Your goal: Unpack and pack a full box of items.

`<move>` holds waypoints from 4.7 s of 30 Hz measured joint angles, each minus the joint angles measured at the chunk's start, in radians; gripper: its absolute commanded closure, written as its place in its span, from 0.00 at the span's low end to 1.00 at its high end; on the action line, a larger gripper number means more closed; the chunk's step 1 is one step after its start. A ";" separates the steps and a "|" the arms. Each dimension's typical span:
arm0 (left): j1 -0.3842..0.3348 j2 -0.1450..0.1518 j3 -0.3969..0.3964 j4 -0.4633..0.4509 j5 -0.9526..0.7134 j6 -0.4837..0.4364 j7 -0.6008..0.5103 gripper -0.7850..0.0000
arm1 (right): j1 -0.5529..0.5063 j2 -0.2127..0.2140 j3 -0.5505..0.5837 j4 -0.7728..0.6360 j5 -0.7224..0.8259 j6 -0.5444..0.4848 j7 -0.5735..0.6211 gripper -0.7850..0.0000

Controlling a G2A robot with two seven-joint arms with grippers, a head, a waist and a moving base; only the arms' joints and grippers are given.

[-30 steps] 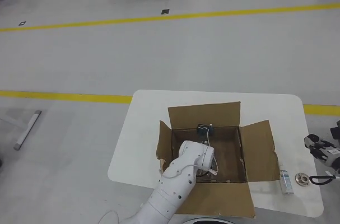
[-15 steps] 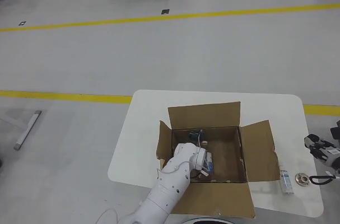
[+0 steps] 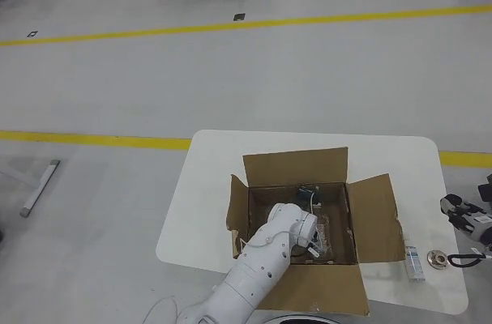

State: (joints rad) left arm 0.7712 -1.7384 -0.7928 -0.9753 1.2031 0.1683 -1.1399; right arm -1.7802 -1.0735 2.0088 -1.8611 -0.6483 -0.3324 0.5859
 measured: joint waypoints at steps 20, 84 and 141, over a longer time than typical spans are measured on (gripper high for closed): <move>0.176 0.067 -0.152 -0.495 0.107 0.015 -0.144 0.87 | -0.002 0.000 -0.030 -0.003 -0.002 -0.004 0.008 1.00; 0.325 0.108 -0.290 -0.856 0.148 0.012 -0.246 0.00 | 0.195 0.041 -0.280 0.125 -0.301 0.093 0.609 0.57; 0.325 0.108 -0.290 -0.856 0.148 0.012 -0.246 0.00 | 0.231 0.048 -0.483 0.233 -0.402 0.195 0.515 0.55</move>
State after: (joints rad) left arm 1.0963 -1.6303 -1.0830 -1.8314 1.3513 0.1804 -1.3856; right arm -1.5495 -1.0256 1.5255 -1.6280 -1.0506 -0.1378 1.1011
